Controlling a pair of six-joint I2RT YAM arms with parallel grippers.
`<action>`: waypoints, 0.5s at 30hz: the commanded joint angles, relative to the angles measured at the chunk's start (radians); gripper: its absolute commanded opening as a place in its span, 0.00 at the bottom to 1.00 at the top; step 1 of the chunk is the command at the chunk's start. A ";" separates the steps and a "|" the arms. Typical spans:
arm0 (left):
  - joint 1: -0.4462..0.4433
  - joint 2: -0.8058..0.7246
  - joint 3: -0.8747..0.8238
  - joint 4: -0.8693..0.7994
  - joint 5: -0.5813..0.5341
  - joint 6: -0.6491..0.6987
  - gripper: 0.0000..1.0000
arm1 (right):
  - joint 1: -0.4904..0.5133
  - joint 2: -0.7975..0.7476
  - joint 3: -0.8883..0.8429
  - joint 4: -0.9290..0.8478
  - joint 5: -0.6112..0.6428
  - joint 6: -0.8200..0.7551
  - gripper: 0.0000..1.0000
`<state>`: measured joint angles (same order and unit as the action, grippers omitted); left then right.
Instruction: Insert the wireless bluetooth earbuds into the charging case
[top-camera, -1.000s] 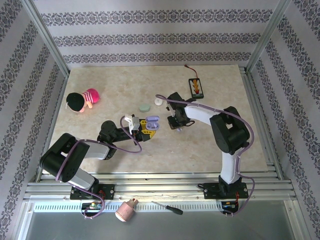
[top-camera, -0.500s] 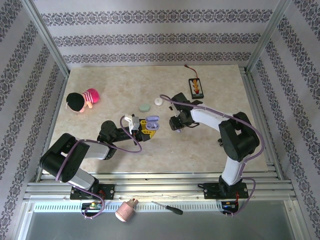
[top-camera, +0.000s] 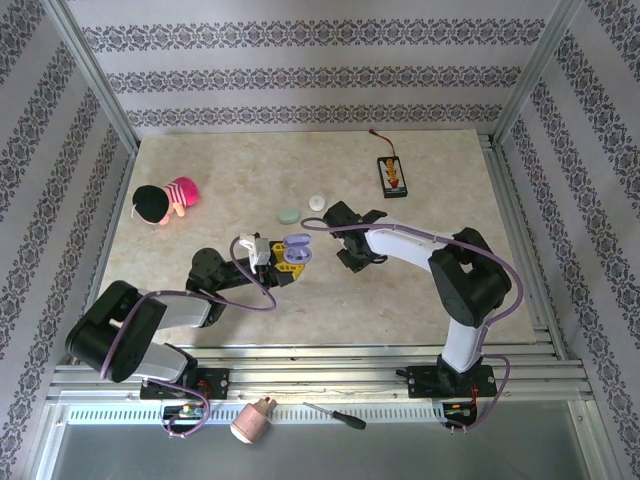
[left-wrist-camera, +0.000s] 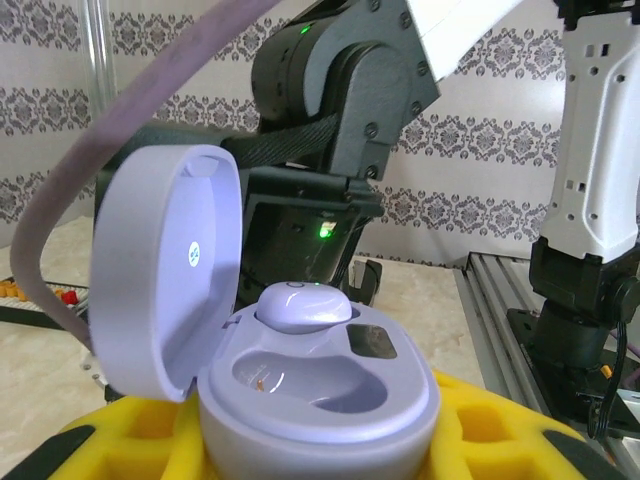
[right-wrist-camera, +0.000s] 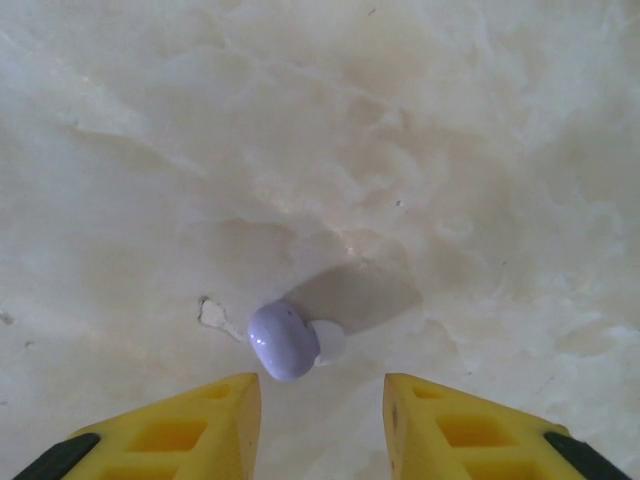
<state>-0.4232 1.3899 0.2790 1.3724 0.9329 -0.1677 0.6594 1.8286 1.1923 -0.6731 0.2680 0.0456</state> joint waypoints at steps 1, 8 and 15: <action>0.012 -0.074 -0.023 -0.039 -0.011 0.011 0.33 | 0.014 0.036 0.037 -0.041 0.075 -0.002 0.36; 0.012 -0.239 -0.047 -0.232 -0.044 0.086 0.33 | 0.022 0.064 0.056 -0.044 0.082 0.005 0.34; 0.014 -0.401 -0.065 -0.356 -0.121 0.114 0.33 | 0.040 0.080 0.061 -0.068 0.150 -0.012 0.30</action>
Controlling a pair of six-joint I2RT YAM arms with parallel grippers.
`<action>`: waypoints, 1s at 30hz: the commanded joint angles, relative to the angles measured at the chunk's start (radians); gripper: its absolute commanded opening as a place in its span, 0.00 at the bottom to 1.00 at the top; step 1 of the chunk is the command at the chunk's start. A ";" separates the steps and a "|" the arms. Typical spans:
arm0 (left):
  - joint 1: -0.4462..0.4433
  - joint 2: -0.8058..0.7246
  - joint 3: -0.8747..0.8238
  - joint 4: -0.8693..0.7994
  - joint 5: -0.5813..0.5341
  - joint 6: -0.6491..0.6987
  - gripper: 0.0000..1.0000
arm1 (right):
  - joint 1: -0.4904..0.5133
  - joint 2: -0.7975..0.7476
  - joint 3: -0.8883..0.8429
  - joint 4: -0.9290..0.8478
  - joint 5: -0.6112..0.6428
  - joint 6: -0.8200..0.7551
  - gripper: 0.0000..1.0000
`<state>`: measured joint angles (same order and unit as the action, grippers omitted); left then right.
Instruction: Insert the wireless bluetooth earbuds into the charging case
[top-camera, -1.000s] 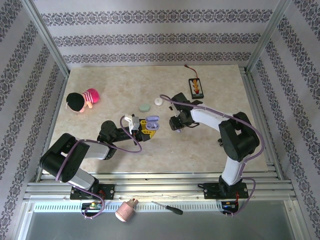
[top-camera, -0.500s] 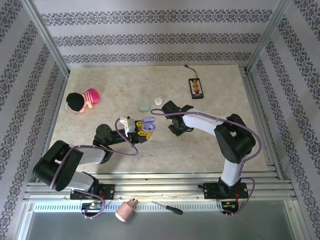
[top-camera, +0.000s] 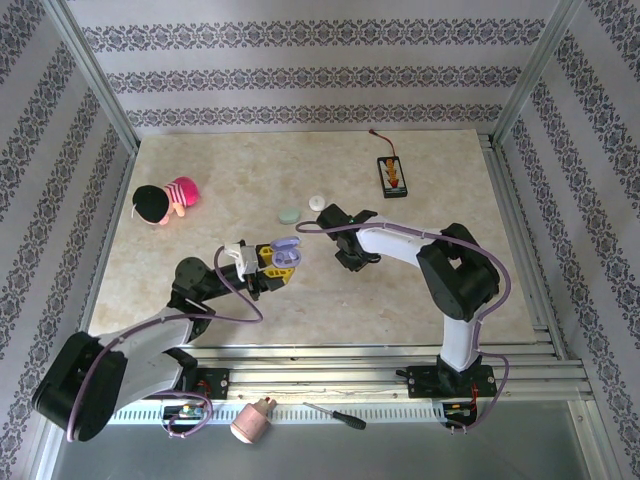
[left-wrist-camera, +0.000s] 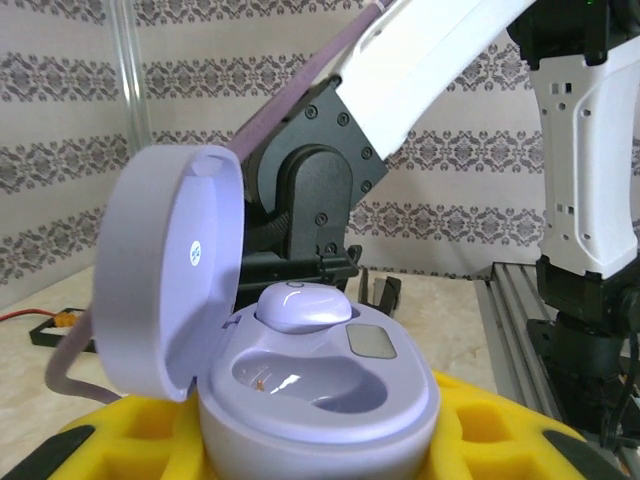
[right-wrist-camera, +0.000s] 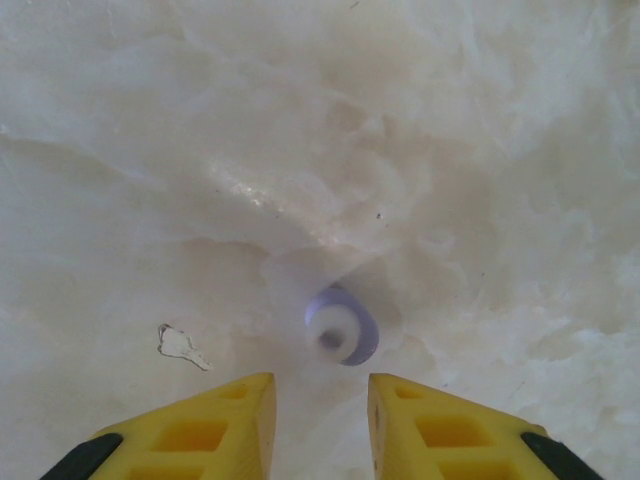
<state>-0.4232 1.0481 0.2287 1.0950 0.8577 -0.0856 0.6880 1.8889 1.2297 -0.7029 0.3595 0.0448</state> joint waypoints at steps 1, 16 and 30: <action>0.013 -0.091 -0.019 -0.101 -0.065 0.037 0.33 | 0.012 0.022 0.025 -0.038 0.061 -0.010 0.30; 0.038 -0.270 -0.021 -0.316 -0.285 0.119 0.31 | -0.015 -0.004 0.080 -0.008 -0.061 0.066 0.36; 0.066 -0.205 -0.029 -0.256 -0.274 0.112 0.31 | -0.105 -0.013 0.030 -0.050 -0.110 0.153 0.25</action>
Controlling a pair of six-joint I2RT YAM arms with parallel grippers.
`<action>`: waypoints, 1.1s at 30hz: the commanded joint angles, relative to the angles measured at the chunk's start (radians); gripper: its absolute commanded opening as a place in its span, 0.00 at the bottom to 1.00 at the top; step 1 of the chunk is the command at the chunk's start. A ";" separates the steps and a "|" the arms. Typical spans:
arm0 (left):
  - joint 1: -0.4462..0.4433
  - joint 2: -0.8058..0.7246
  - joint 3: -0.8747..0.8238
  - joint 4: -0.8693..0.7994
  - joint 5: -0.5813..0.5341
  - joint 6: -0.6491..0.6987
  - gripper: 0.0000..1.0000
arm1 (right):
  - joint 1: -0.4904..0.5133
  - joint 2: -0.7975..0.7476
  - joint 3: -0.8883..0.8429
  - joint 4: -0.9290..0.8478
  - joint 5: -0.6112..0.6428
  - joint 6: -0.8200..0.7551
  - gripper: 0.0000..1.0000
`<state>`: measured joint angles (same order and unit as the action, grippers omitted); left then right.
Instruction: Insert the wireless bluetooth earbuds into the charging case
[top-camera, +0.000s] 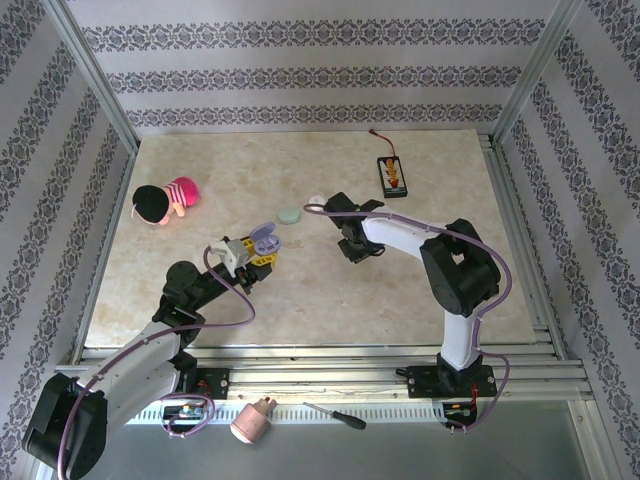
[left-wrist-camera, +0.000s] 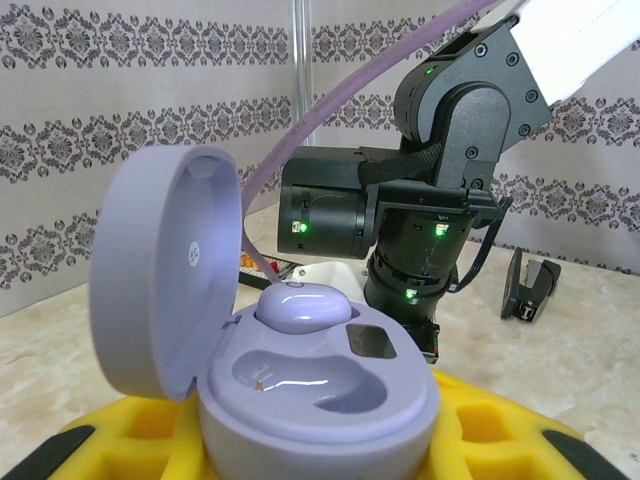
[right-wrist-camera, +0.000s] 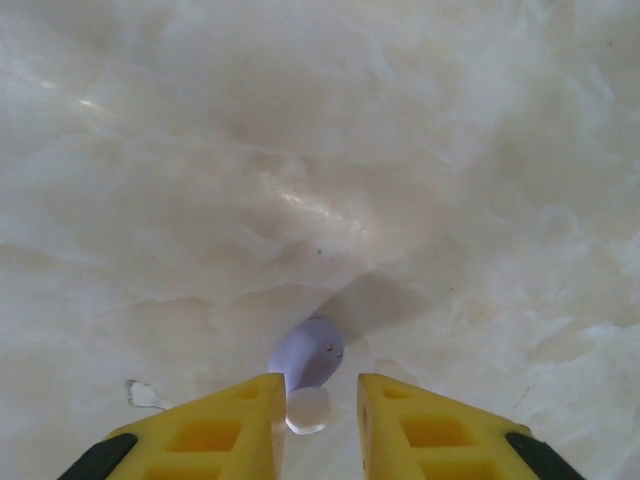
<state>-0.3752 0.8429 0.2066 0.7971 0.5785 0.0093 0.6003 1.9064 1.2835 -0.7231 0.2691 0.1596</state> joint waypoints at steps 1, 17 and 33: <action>0.018 0.004 -0.007 0.043 0.007 0.016 0.31 | -0.023 -0.032 -0.028 -0.033 -0.022 0.043 0.24; 0.052 0.049 -0.025 0.088 -0.018 0.009 0.30 | -0.042 -0.085 -0.047 -0.011 0.018 0.043 0.29; 0.071 0.096 -0.024 0.128 0.004 -0.009 0.30 | -0.092 0.000 -0.027 0.035 -0.045 0.042 0.23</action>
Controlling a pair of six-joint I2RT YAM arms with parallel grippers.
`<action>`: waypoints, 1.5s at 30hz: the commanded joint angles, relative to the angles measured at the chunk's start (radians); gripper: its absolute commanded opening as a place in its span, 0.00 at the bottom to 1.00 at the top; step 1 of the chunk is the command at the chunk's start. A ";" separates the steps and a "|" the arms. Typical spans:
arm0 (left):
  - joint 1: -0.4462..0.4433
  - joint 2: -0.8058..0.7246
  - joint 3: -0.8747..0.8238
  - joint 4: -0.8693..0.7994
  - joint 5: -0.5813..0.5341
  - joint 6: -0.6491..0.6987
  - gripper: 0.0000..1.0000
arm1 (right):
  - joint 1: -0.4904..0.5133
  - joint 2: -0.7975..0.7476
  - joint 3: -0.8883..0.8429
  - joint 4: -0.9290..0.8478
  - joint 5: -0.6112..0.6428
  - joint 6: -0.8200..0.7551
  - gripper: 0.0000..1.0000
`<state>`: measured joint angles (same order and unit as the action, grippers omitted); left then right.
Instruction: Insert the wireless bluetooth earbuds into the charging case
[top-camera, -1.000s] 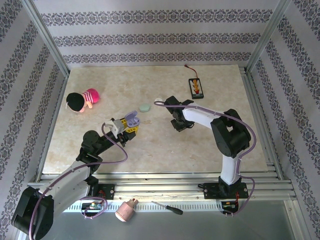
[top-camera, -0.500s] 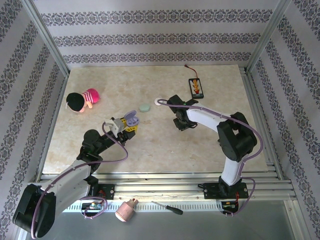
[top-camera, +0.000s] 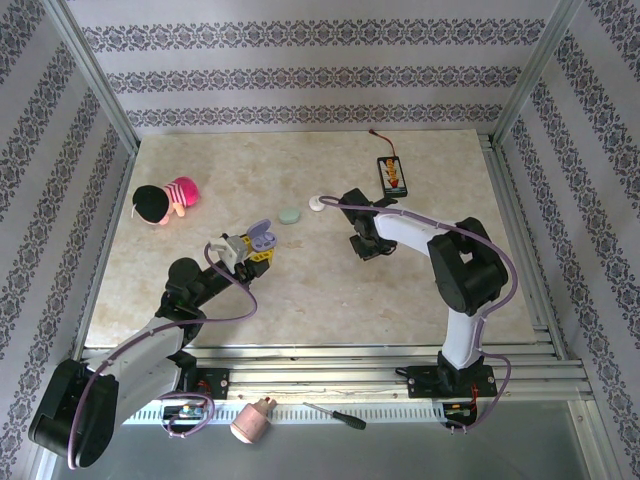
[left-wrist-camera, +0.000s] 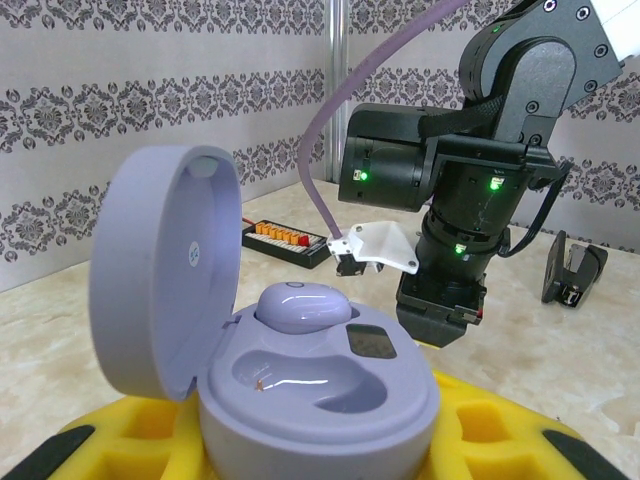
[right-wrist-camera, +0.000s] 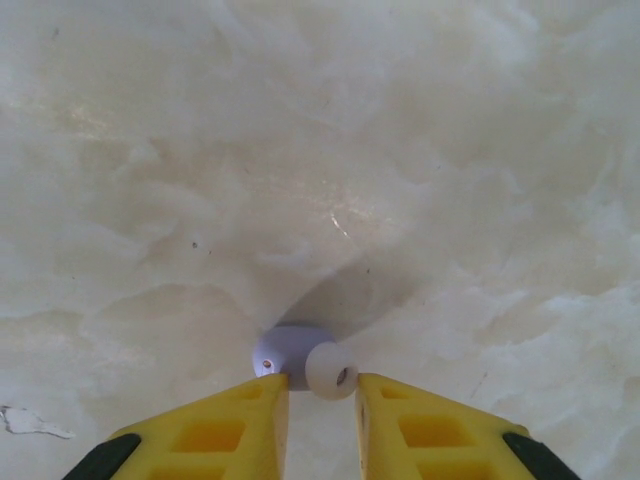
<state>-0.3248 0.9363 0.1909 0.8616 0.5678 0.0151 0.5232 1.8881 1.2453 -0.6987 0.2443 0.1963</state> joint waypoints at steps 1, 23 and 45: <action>0.020 0.002 -0.008 0.066 0.015 -0.015 0.30 | -0.022 0.019 0.010 0.015 -0.029 0.005 0.22; 0.024 0.030 -0.004 0.094 0.026 -0.019 0.30 | -0.144 -0.040 0.014 0.106 -0.274 0.040 0.29; 0.023 0.072 0.001 0.144 0.052 -0.040 0.30 | -0.194 0.081 0.067 0.085 -0.258 0.063 0.15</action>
<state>-0.3183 1.0077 0.1909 0.9295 0.5983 -0.0051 0.3420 1.9305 1.2819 -0.5941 -0.0208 0.2401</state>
